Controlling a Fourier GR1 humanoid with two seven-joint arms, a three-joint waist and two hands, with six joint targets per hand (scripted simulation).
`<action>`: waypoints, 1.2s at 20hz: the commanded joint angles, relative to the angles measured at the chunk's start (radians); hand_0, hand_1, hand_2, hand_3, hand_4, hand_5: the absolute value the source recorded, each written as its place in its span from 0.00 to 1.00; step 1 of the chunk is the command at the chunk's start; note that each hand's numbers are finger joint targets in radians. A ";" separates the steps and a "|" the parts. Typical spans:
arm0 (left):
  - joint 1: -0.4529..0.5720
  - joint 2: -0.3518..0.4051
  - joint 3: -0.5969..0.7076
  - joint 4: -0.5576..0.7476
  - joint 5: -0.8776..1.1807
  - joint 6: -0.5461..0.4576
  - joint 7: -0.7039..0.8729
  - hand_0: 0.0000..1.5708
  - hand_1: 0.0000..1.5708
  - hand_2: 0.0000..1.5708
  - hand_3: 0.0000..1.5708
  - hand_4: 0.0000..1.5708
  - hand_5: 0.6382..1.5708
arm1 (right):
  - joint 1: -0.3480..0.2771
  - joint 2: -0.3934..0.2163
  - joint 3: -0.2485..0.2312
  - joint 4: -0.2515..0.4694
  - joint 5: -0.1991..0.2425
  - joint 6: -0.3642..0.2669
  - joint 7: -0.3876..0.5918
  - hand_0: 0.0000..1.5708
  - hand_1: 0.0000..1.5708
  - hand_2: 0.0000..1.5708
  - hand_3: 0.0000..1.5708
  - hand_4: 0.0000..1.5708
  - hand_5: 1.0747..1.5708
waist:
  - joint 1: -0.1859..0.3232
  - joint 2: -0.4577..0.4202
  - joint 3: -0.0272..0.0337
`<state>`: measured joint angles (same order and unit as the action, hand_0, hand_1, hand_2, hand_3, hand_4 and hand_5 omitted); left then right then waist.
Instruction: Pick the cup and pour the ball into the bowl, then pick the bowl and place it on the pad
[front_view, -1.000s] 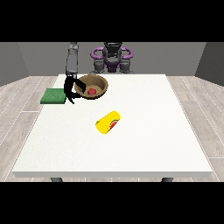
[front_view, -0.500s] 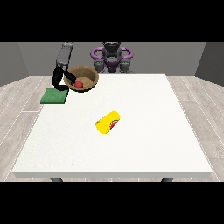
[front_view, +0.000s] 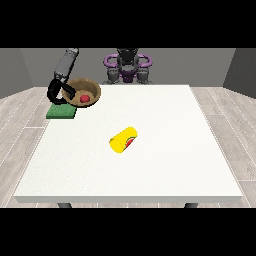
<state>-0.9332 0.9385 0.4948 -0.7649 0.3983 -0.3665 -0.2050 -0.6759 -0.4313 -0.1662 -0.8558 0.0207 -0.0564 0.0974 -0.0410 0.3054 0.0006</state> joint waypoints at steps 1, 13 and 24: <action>0.037 0.001 0.001 -0.005 0.001 0.001 -0.001 0.00 0.00 0.00 0.00 0.00 0.96 | 0.051 -0.048 -0.036 0.036 -0.020 0.058 -0.070 1.00 1.00 1.00 1.00 0.83 0.92 | -0.020 -0.022 0.0000; -0.024 0.054 0.017 -0.183 0.073 0.029 0.095 0.00 0.00 0.00 0.00 0.08 0.96 | 0.003 -0.258 -0.182 0.289 -0.068 0.198 -0.308 1.00 1.00 1.00 0.25 0.83 0.95 | 0.049 0.134 0.0019; 0.021 0.012 0.000 -0.258 0.082 0.071 0.099 0.00 0.00 0.00 0.00 0.00 0.96 | -0.073 -0.324 -0.195 0.364 -0.067 0.245 -0.291 1.00 1.00 1.00 0.56 0.79 0.99 | 0.062 0.097 -0.0001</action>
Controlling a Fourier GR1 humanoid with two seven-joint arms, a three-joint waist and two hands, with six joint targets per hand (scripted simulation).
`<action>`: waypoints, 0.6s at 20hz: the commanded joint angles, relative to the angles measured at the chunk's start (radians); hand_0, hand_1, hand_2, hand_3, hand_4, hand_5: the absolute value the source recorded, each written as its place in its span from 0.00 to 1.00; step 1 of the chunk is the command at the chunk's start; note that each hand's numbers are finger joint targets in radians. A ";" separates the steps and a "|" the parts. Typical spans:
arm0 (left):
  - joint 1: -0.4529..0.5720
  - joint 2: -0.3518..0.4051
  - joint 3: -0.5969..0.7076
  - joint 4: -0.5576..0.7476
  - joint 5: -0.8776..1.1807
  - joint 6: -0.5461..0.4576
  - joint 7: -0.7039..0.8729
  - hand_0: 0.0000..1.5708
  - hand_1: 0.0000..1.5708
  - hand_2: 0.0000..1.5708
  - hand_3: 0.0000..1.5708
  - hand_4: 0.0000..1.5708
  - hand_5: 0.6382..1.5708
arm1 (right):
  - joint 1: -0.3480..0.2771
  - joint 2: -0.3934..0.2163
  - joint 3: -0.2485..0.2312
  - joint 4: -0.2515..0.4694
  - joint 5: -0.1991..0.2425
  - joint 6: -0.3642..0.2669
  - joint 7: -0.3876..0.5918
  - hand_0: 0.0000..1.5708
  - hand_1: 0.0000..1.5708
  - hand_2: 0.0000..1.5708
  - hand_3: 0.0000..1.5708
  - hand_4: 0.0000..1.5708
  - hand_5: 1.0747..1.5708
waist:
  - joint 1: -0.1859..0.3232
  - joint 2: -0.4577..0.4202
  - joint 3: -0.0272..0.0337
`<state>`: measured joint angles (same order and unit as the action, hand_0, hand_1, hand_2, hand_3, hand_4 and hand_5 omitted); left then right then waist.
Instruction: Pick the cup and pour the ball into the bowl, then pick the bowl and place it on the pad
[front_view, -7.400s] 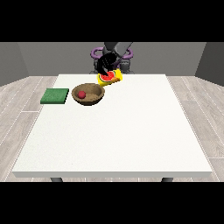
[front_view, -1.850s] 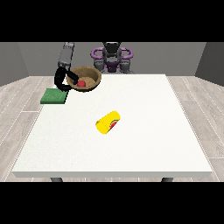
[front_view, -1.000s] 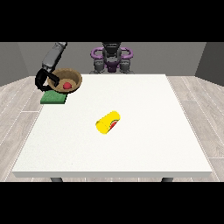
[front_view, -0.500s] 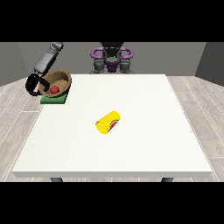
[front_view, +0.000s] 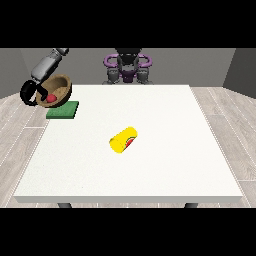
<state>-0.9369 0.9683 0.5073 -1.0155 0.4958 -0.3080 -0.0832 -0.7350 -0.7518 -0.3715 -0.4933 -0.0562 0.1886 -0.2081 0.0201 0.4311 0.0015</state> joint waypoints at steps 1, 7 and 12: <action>0.002 -0.007 -0.018 0.032 -0.002 0.000 0.012 0.00 0.00 0.00 0.00 0.00 0.96 | -0.043 -0.023 0.021 -0.006 0.013 0.025 0.067 1.00 1.00 1.00 0.58 0.79 1.00 | -0.011 -0.041 -0.0011; -0.013 0.024 -0.004 0.117 -0.007 -0.038 -0.040 0.00 0.00 0.00 0.00 0.00 0.96 | -0.046 0.068 0.067 -0.055 0.047 -0.044 0.071 1.00 1.00 1.00 0.74 0.76 1.00 | -0.022 -0.024 -0.0012; 0.016 0.028 -0.001 0.050 0.018 -0.039 -0.006 0.00 0.00 0.00 0.00 0.00 0.95 | 0.023 0.087 0.019 0.032 0.012 -0.027 -0.007 1.00 1.00 1.00 0.72 0.71 0.99 | -0.005 -0.014 0.0005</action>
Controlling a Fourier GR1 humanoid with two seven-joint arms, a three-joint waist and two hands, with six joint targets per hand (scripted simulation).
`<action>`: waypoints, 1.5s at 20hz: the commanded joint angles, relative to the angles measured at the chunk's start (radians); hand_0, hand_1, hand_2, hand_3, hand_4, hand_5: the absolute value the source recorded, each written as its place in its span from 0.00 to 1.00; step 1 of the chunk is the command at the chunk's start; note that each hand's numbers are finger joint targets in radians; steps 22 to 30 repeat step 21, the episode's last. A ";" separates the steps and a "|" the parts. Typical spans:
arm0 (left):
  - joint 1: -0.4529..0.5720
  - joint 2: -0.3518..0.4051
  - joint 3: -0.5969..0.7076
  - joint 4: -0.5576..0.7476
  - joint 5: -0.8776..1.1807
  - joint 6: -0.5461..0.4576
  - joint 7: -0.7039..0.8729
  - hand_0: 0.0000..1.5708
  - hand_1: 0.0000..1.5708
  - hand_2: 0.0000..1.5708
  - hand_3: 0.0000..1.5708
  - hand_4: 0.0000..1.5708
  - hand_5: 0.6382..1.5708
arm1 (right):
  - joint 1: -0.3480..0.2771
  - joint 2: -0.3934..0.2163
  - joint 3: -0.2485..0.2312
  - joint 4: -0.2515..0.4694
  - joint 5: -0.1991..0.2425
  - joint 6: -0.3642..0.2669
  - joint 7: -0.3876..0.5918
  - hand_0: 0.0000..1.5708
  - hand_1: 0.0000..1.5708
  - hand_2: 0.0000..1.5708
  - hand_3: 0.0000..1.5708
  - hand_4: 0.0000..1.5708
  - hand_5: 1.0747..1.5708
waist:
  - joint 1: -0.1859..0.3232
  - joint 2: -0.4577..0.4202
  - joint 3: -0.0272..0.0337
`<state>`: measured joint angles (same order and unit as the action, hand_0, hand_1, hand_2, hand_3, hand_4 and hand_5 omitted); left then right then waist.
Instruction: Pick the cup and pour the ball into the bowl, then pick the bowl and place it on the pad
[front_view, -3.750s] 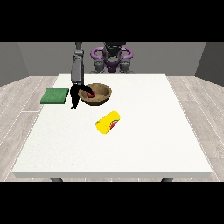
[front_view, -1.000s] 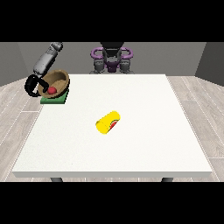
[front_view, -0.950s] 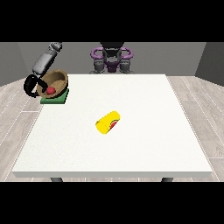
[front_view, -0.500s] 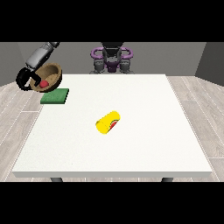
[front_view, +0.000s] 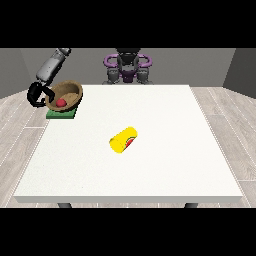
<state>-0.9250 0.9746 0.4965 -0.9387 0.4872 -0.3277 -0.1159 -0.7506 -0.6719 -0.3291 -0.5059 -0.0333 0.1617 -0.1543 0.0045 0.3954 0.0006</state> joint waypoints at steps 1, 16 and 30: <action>0.028 -0.003 0.000 -0.038 0.004 0.030 0.028 0.00 0.00 0.00 0.00 0.00 0.95 | 0.074 0.053 -0.006 0.049 -0.005 0.002 -0.072 1.00 1.00 1.00 0.71 0.69 0.99 | -0.007 -0.024 0.0012; 0.049 0.017 0.022 -0.088 0.047 0.027 0.027 0.00 0.00 0.00 0.00 0.00 0.94 | -0.046 -0.148 -0.117 0.120 -0.078 -0.006 0.068 0.30 0.30 0.35 0.44 0.00 0.88 | 0.007 0.029 0.0003; 0.074 -0.001 0.001 -0.055 0.029 0.018 0.012 0.00 0.00 0.00 0.00 0.00 0.94 | -0.106 -0.188 -0.137 0.104 -0.114 0.026 0.164 0.09 0.09 0.18 0.24 0.00 0.79 | -0.001 -0.030 -0.0007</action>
